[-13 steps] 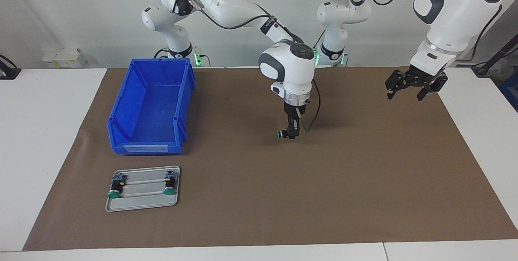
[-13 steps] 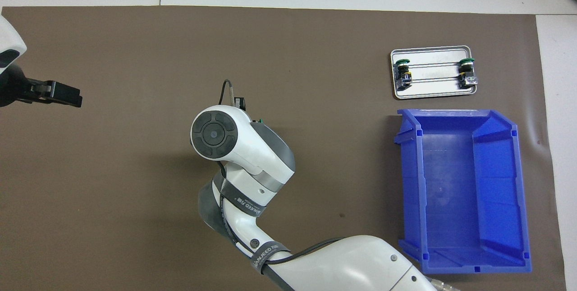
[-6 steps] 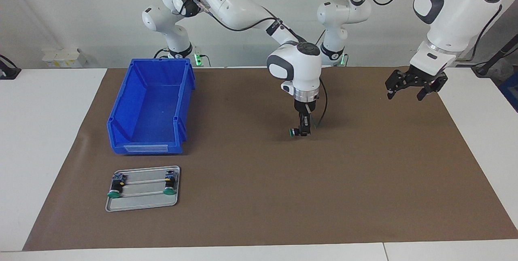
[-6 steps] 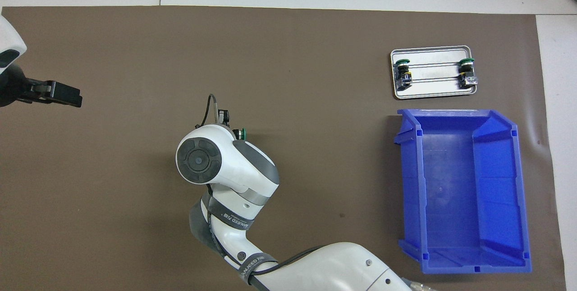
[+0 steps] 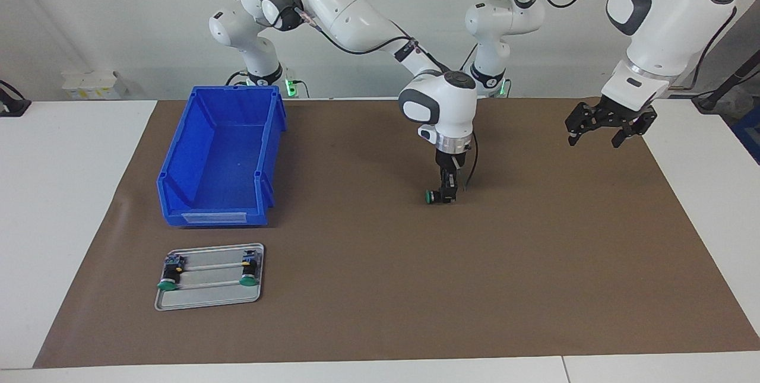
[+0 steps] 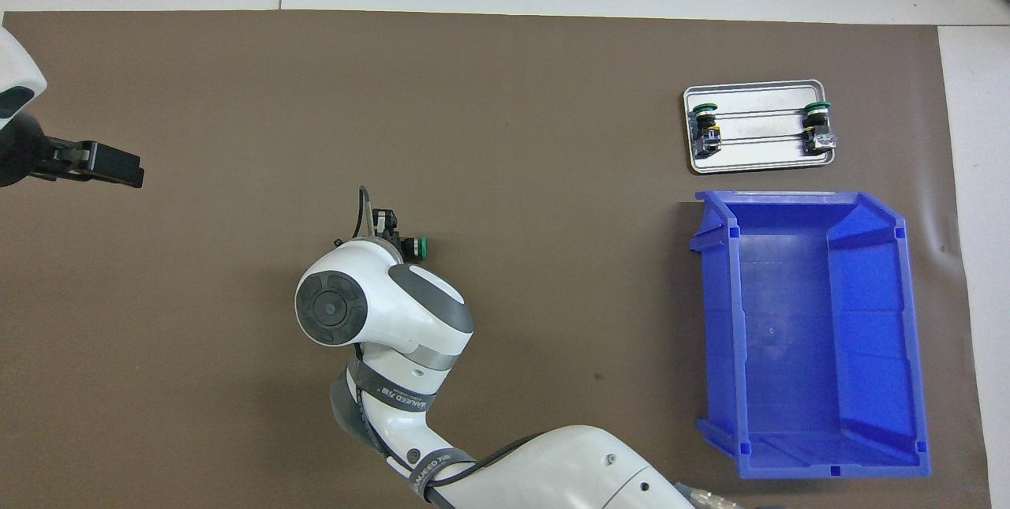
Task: Place and press button with both arms
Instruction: 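Open the right gripper and lift it off the button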
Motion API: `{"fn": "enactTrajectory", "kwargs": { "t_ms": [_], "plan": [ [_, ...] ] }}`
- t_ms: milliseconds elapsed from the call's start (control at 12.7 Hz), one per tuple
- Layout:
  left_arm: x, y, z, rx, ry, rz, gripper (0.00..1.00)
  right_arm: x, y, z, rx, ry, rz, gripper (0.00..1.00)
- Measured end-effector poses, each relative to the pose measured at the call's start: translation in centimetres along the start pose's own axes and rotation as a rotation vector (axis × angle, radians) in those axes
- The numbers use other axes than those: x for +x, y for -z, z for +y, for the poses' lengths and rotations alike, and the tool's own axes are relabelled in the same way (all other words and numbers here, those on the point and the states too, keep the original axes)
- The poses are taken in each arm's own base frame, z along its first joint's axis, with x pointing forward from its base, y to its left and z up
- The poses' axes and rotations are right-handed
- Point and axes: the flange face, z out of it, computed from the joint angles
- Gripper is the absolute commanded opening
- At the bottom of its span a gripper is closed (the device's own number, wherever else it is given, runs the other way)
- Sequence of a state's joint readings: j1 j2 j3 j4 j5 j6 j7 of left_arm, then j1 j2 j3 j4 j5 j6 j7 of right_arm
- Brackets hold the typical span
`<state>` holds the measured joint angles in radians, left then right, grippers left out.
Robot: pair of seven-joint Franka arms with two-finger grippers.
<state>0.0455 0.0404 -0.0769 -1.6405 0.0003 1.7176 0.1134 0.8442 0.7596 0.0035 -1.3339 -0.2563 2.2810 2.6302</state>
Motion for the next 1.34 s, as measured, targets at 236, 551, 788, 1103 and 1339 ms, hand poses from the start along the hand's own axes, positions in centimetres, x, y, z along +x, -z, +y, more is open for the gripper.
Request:
{"fn": "enactTrajectory", "kwargs": {
  "t_ms": [236, 551, 788, 1103, 1339],
  "plan": [
    [0.0, 0.0, 0.0, 0.0, 0.0, 0.0, 1.0, 0.0, 0.3, -0.5, 0.022, 0.007, -0.009, 1.0],
    [0.0, 0.0, 0.0, 0.0, 0.0, 0.0, 1.0, 2.0, 6.5, -5.2, 0.09, 0.045, -0.053, 1.0],
    [0.0, 0.0, 0.0, 0.0, 0.0, 0.0, 1.0, 9.1, 11.7, -10.9, 0.132, 0.168, -0.033, 1.0],
    [0.0, 0.0, 0.0, 0.0, 0.0, 0.0, 1.0, 20.2, 15.9, -14.9, 0.107, 0.474, 0.052, 1.0],
    [0.1, 0.0, 0.5, -0.001, -0.009, 0.0, 1.0, 26.8, 16.9, -17.6, 0.063, 0.693, 0.111, 1.0]
  ]
}}
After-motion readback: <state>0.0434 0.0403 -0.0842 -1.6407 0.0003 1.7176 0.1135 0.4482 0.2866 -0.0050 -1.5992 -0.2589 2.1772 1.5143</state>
